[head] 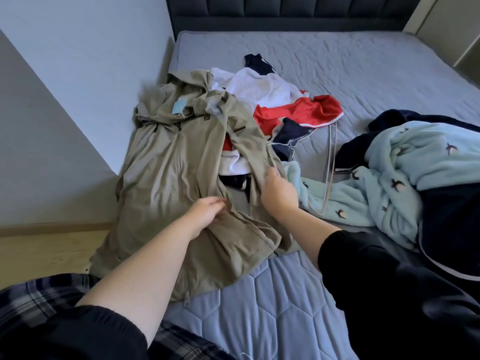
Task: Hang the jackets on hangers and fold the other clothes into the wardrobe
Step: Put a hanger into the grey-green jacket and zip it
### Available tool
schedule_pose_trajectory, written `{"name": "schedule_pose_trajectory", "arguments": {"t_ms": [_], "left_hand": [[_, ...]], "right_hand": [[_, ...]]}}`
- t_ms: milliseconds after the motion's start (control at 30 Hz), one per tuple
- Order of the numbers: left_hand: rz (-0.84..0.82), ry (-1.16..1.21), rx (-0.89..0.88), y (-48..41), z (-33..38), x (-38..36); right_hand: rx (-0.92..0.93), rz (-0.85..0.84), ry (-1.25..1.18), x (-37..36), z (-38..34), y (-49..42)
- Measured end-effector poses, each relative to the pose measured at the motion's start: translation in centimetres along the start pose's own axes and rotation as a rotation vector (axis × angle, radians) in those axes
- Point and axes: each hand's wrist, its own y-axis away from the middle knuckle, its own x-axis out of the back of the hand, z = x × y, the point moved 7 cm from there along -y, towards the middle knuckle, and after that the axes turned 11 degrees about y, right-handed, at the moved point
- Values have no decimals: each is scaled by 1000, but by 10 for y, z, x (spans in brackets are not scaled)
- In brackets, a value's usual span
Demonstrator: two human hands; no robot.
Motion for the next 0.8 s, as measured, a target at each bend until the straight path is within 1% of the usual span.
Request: {"name": "schedule_pose_trajectory", "arguments": {"t_ms": [33, 67, 133, 200, 300, 400, 433, 467, 500, 533, 600, 633, 700, 800], "left_hand": [[36, 188, 41, 1, 3, 8], [80, 309, 53, 2, 7, 18], [193, 350, 31, 2, 17, 40], [271, 350, 3, 1, 23, 59], [234, 429, 6, -2, 25, 68], [147, 427, 47, -2, 24, 58], [124, 406, 66, -2, 22, 53], [108, 381, 86, -1, 18, 49], [95, 354, 108, -2, 15, 45], [82, 322, 128, -2, 11, 42], [57, 249, 148, -2, 6, 37], [52, 215, 149, -3, 5, 35], [62, 166, 135, -5, 3, 31], [81, 65, 92, -13, -4, 28]], "right_hand": [[102, -21, 93, -5, -12, 2], [182, -13, 156, -9, -20, 4], [290, 47, 202, -8, -29, 8], [372, 128, 158, -6, -29, 12], [409, 153, 153, -9, -13, 11], [486, 161, 151, -16, -5, 9], [466, 188, 124, -16, -3, 5], [376, 197, 95, -15, 0, -1], [245, 177, 85, -16, 6, -11], [104, 137, 80, -18, 13, -18], [-116, -49, 10, -30, 24, -27], [-163, -129, -50, -34, 24, -29], [-173, -211, -126, -37, 21, -33], [-235, -236, -174, -34, 17, -36]]}}
